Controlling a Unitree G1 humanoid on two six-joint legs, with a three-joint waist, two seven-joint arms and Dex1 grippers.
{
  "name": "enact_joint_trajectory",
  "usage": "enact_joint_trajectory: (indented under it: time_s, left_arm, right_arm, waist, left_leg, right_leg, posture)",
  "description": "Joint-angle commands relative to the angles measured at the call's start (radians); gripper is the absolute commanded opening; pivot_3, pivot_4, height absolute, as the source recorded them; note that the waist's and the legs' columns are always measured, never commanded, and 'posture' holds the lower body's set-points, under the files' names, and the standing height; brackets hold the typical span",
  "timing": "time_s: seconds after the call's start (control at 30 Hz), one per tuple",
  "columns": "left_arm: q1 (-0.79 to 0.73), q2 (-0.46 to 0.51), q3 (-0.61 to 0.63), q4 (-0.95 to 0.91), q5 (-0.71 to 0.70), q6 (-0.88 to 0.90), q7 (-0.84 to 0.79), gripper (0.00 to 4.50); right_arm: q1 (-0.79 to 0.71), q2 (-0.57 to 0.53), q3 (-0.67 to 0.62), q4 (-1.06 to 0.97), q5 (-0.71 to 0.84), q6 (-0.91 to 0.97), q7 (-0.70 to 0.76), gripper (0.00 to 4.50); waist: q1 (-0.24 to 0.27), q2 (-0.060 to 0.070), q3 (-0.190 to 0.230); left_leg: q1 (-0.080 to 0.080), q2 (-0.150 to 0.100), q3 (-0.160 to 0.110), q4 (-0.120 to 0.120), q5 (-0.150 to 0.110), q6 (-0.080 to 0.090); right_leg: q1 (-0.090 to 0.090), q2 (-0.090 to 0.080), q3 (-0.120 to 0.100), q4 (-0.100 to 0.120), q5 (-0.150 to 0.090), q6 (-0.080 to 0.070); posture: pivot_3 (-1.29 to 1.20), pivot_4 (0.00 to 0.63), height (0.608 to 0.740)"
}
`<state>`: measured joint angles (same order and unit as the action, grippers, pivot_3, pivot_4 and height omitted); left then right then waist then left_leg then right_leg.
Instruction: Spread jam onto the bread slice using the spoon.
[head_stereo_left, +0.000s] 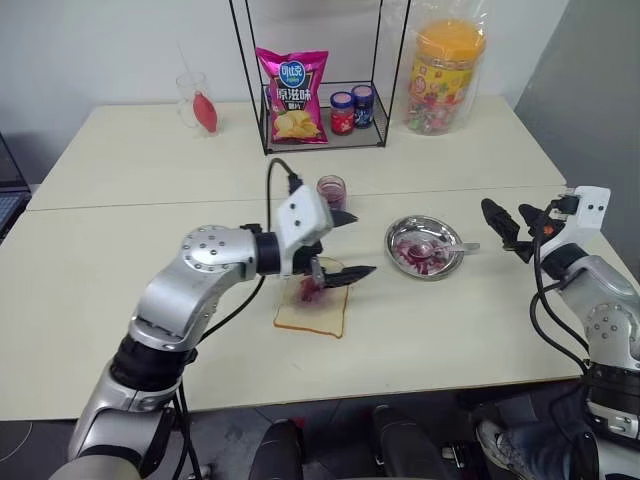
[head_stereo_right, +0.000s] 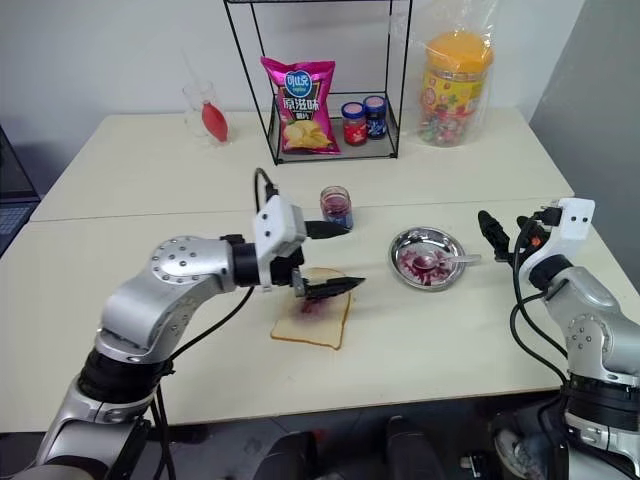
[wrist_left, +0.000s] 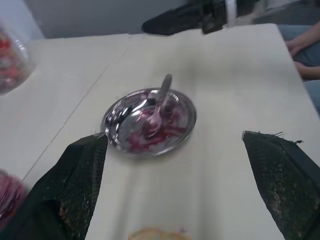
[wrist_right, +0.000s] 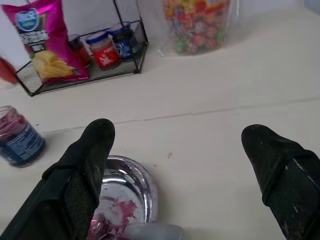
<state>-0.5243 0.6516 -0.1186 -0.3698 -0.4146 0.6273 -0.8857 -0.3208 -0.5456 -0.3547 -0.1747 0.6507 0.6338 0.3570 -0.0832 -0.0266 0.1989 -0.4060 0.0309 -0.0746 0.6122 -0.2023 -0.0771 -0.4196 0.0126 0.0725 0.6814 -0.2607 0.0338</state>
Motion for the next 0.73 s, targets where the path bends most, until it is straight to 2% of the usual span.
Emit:
enact_joint_trajectory:
  time_s: [0.03,0.1,0.2,0.33,0.53,0.73]
  left_arm:
    - [0.107,0.133,0.142,-0.035,0.015,-0.007,-0.02,4.5]
    - [0.204,0.215,0.236,-0.012,0.042,-0.077,-0.048,4.5]
    - [0.311,0.285,0.344,-0.019,-0.001,-0.088,-0.109,4.5]
    - [0.493,0.372,0.468,0.007,0.048,-0.138,-0.177,4.5]
    - [0.582,0.358,0.537,0.003,0.063,-0.199,-0.151,4.5]
    - [0.571,0.307,0.523,-0.006,0.024,-0.195,-0.122,4.5]
  right_arm:
    - [0.037,-0.072,0.007,-0.17,0.051,0.014,0.114,4.48]
    - [0.074,-0.153,0.034,-0.241,0.054,0.035,0.201,4.48]
    - [0.135,-0.278,0.059,-0.293,0.047,0.038,0.342,4.48]
    - [0.22,-0.396,0.027,-0.337,0.068,0.034,0.5,4.48]
    - [0.292,-0.474,0.016,-0.314,0.033,-0.002,0.618,4.48]
    - [0.282,-0.47,0.064,-0.287,-0.03,-0.066,0.648,4.48]
  waist:
    - [-0.001,0.0,0.0]
    - [0.0,0.0,0.0]
    - [0.006,0.0,0.0]
    - [0.024,-0.002,0.0]
    - [0.034,-0.003,0.0]
    - [0.033,-0.003,0.0]
  left_leg:
    - [0.0,0.0,0.0,0.0,0.0,0.0]
    - [0.001,0.0,0.0,0.0,0.0,0.0]
    - [0.001,0.0,0.0,0.0,0.0,0.0]
    - [0.006,0.0,0.0,0.0,0.0,0.0]
    - [0.007,-0.001,0.001,0.0,0.0,0.0]
    - [0.007,-0.001,0.001,0.001,0.0,0.0]
  right_leg:
    - [0.0,0.0,0.0,0.0,0.0,0.0]
    - [0.0,0.0,0.0,0.0,0.0,0.0]
    - [0.001,0.0,0.0,0.0,0.0,-0.001]
    - [0.006,-0.001,0.0,-0.002,-0.002,-0.004]
    - [0.008,-0.002,-0.001,-0.003,-0.005,-0.008]
    - [0.009,-0.002,-0.001,-0.003,-0.005,-0.007]
  posture:
    - [0.0,0.15,0.74]
    - [0.0,0.15,0.74]
    - [0.0,0.15,0.74]
    - [0.0,0.15,0.74]
    - [0.0,0.15,0.74]
    - [0.0,0.15,0.74]
